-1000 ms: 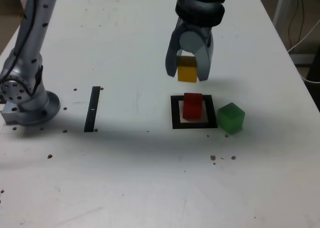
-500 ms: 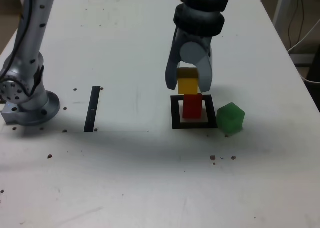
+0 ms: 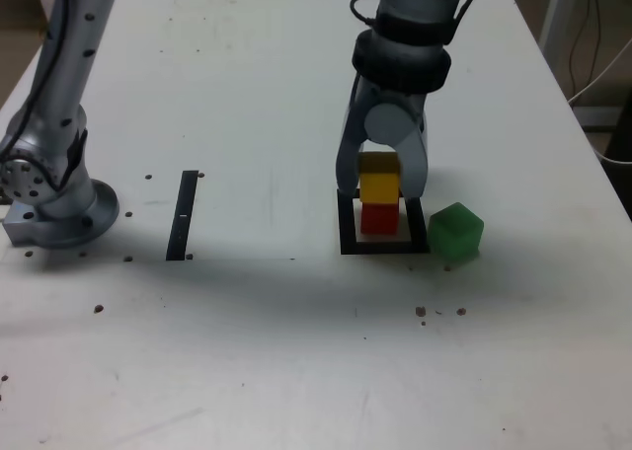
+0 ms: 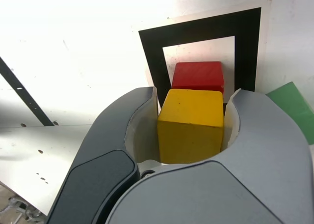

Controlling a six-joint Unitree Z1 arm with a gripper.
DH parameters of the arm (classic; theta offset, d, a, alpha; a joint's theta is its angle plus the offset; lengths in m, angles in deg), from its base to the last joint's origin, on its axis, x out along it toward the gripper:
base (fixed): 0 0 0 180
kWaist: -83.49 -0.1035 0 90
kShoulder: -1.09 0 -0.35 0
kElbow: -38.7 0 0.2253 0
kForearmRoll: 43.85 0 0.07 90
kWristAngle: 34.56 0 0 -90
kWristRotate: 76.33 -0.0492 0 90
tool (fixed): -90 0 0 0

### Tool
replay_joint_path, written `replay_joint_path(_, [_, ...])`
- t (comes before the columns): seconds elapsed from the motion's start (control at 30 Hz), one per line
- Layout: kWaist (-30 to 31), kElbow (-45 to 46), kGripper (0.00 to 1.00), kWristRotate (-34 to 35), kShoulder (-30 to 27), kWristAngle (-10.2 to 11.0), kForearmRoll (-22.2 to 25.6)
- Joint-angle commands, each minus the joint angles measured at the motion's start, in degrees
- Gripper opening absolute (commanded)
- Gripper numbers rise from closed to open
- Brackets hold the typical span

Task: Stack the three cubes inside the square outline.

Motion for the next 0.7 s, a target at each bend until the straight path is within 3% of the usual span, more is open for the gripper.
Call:
replay_joint_path(0.0, [0.1, 0.1, 0.31, 0.1, 0.7, 0.0, -0.3])
replay_joint_path(0.1, [0.1, 0.1, 0.42, -0.2, 0.8, 0.1, -0.5])
replay_joint_path(0.23, [0.1, 0.7, 0.8, -0.7, 0.6, 0.2, -0.8])
replay_joint_path(0.3, [0.1, 1.1, 0.94, -0.8, 0.4, 0.3, -0.9])
replay_joint_path(0.37, [0.1, 1.4, 0.99, -0.8, 0.1, 0.5, -1.1])
replay_joint_path(0.67, [0.1, 2.1, 0.99, -0.8, -0.7, 0.9, -1.4])
